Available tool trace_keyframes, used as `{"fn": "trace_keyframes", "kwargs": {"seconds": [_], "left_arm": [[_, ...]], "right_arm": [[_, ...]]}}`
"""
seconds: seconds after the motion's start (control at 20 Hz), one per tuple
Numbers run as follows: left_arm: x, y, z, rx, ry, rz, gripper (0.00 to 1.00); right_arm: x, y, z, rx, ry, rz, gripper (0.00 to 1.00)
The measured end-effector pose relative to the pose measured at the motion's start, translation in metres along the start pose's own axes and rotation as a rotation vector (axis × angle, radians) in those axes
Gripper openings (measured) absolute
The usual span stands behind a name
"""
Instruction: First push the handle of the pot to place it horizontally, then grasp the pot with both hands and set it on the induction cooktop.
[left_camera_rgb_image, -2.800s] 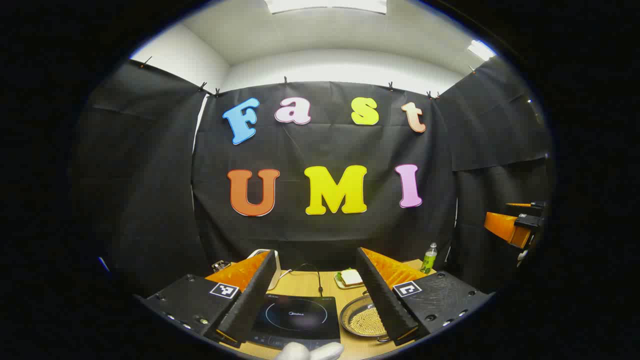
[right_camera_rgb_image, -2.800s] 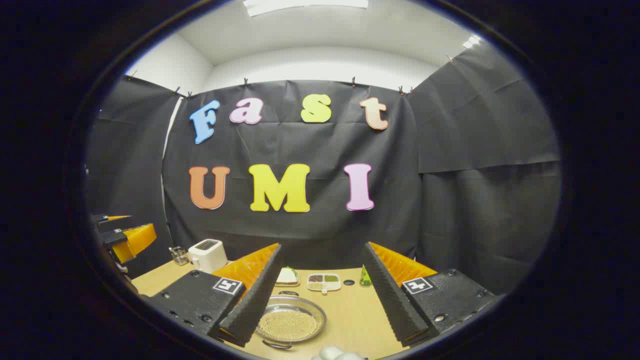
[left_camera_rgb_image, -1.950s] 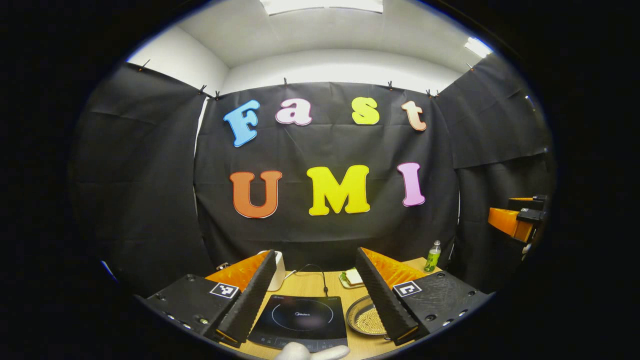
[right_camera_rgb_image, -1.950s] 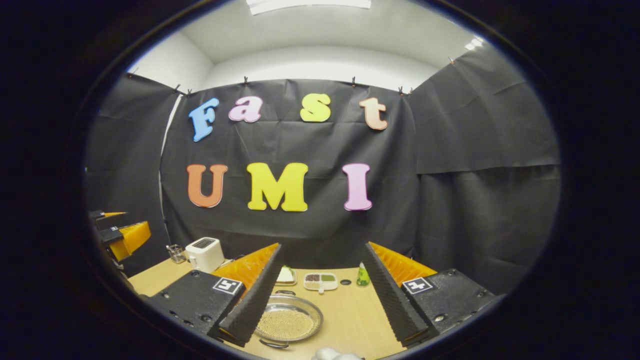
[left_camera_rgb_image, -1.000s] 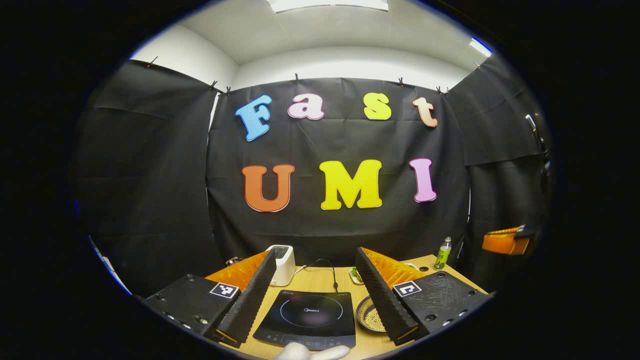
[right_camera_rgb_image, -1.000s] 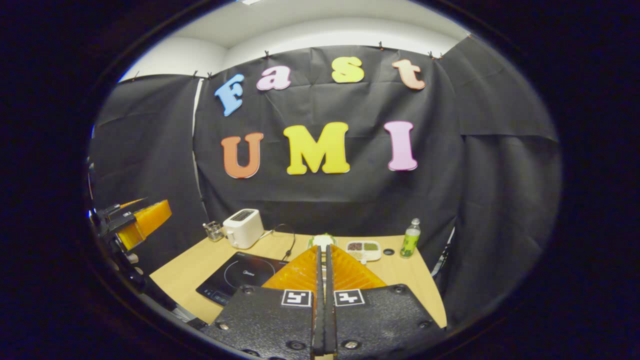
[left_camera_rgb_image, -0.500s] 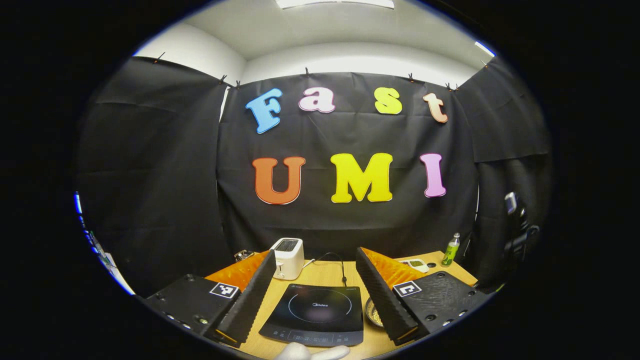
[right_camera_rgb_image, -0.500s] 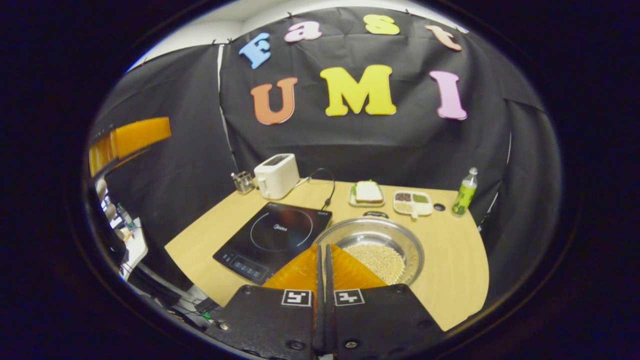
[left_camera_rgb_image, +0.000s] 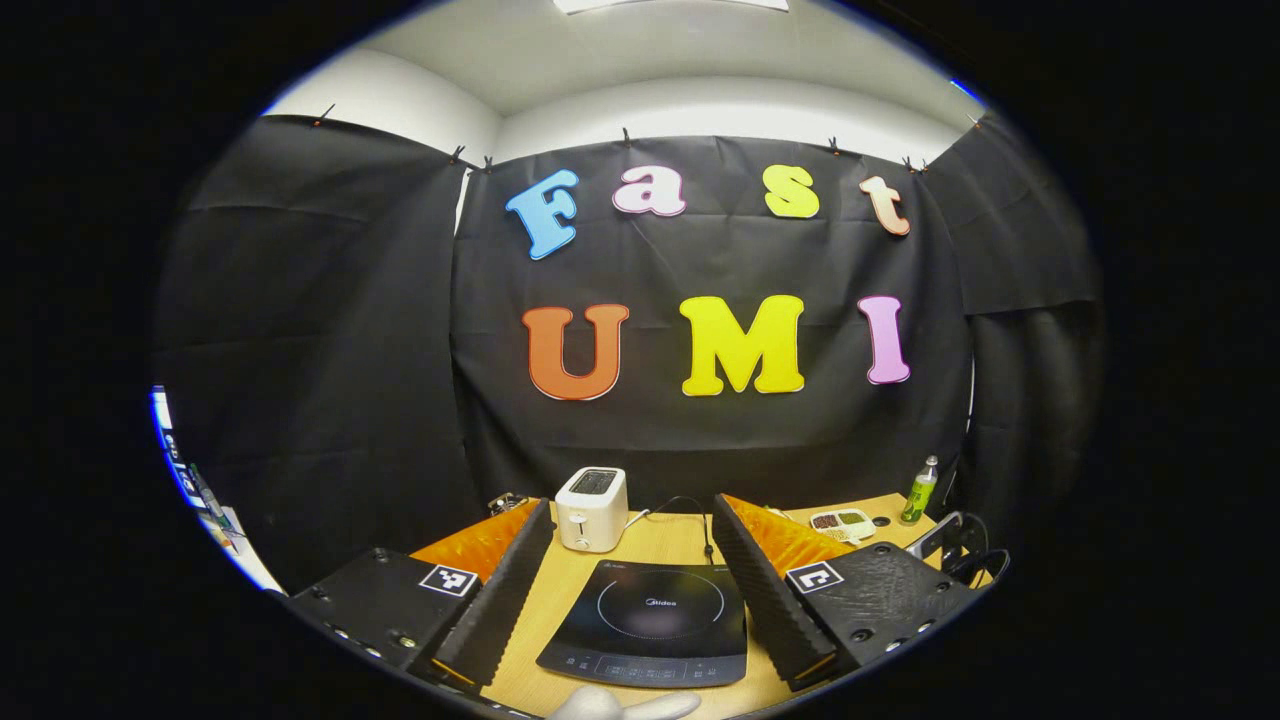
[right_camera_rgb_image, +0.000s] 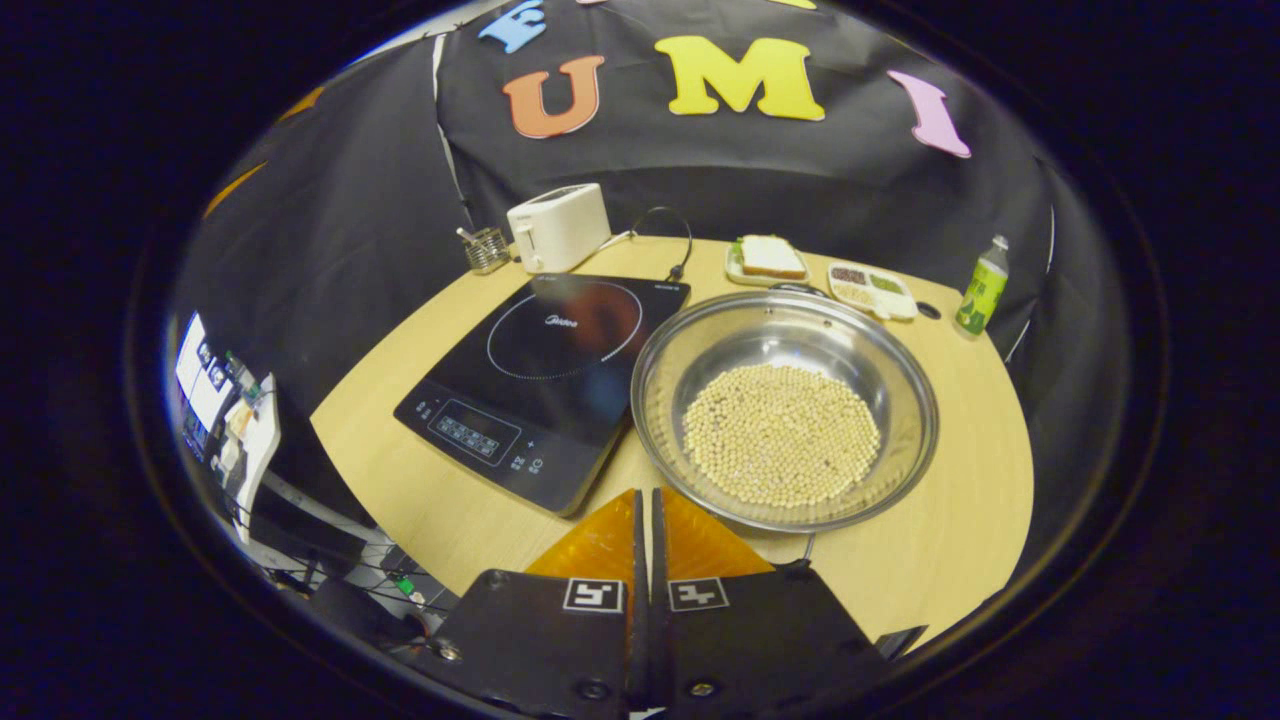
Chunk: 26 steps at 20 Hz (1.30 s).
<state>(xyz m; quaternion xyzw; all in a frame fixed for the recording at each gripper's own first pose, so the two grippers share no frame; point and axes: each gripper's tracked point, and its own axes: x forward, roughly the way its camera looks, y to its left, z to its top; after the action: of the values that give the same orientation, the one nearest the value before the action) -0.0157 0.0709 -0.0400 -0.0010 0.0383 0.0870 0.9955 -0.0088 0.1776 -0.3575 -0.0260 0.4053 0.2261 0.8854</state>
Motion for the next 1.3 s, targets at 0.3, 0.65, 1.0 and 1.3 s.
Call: {"fn": "trace_keyframes", "kwargs": {"seconds": [0.3, 0.65, 1.0, 1.3], "left_arm": [[-0.001, 0.002, 0.000, -0.001, 0.006, 0.005, 0.96], [-0.003, -0.001, -0.001, 0.003, 0.013, 0.006, 0.96], [-0.002, -0.008, -0.002, -0.003, 0.012, -0.006, 0.96], [-0.002, -0.021, -0.001, -0.008, 0.012, -0.032, 0.96]], "right_arm": [[0.025, -0.012, -0.023, 0.023, 0.072, -0.016, 0.04], [0.022, -0.018, -0.034, 0.031, 0.080, -0.039, 0.03], [0.013, -0.043, -0.041, 0.067, 0.084, -0.067, 0.00], [0.006, -0.067, -0.050, 0.095, 0.087, -0.108, 0.04]]}}
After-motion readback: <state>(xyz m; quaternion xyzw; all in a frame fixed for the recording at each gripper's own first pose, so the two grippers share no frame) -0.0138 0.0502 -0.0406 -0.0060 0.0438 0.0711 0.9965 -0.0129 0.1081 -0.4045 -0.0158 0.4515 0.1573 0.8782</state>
